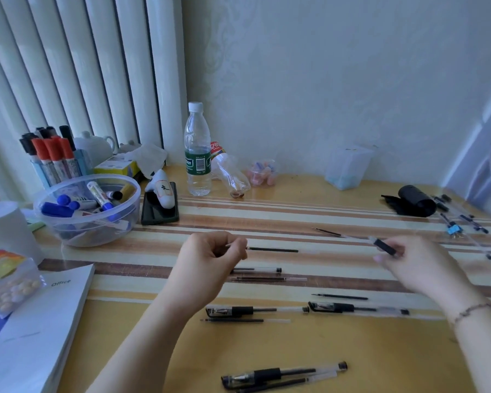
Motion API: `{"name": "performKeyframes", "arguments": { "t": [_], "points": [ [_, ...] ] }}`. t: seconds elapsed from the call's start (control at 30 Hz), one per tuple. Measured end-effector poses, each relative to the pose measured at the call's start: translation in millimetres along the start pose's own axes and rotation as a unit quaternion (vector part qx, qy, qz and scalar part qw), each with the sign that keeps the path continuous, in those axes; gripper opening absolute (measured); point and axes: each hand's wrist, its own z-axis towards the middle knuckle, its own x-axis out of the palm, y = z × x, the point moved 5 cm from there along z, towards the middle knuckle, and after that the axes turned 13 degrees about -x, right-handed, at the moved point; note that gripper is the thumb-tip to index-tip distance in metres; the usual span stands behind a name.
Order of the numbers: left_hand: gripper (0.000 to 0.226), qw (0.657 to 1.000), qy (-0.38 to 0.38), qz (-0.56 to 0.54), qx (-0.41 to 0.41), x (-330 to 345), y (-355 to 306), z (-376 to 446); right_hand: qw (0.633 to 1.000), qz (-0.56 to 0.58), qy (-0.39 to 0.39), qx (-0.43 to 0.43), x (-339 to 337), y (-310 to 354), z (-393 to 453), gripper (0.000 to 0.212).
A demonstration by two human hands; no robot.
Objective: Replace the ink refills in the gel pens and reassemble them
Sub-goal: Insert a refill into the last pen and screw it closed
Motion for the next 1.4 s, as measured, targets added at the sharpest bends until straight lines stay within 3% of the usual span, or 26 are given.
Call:
{"name": "performKeyframes", "arguments": {
  "t": [0.43,0.5,0.57,0.63,0.83,0.97,1.1,1.4],
  "points": [
    [0.032,0.996,0.011,0.079,0.033,15.7,3.5,-1.8,0.996,-0.080,-0.034,0.003,28.9,12.6,43.2,0.018],
    [0.032,0.996,0.013,0.076,0.036,16.4,3.5,-2.8,0.997,0.037,-0.052,-0.043,18.8,37.6,22.3,0.024],
    [0.031,0.998,0.017,0.056,0.034,17.1,2.6,-3.4,0.964,0.255,-0.050,-0.061,12.3,68.7,-10.3,0.024],
    [0.030,0.998,0.019,0.047,0.036,19.2,0.8,-3.9,0.937,0.334,-0.045,-0.088,8.6,94.3,-35.9,0.021],
    [0.032,0.993,0.043,0.062,0.088,31.0,-3.0,-13.2,0.958,0.204,-0.066,-0.191,14.9,102.9,-48.4,0.011],
    [0.026,0.996,-0.004,0.060,0.070,26.4,2.9,-7.9,0.988,0.016,-0.085,-0.130,13.1,54.4,-27.5,0.021],
    [0.028,0.995,-0.009,0.078,0.060,24.6,6.7,-5.0,0.987,-0.127,-0.063,-0.079,18.0,14.3,-13.8,0.021],
    [0.026,0.992,0.010,0.106,0.075,29.8,7.2,-6.1,0.986,-0.132,-0.043,-0.098,20.8,9.9,-16.6,0.021]
  ]
}}
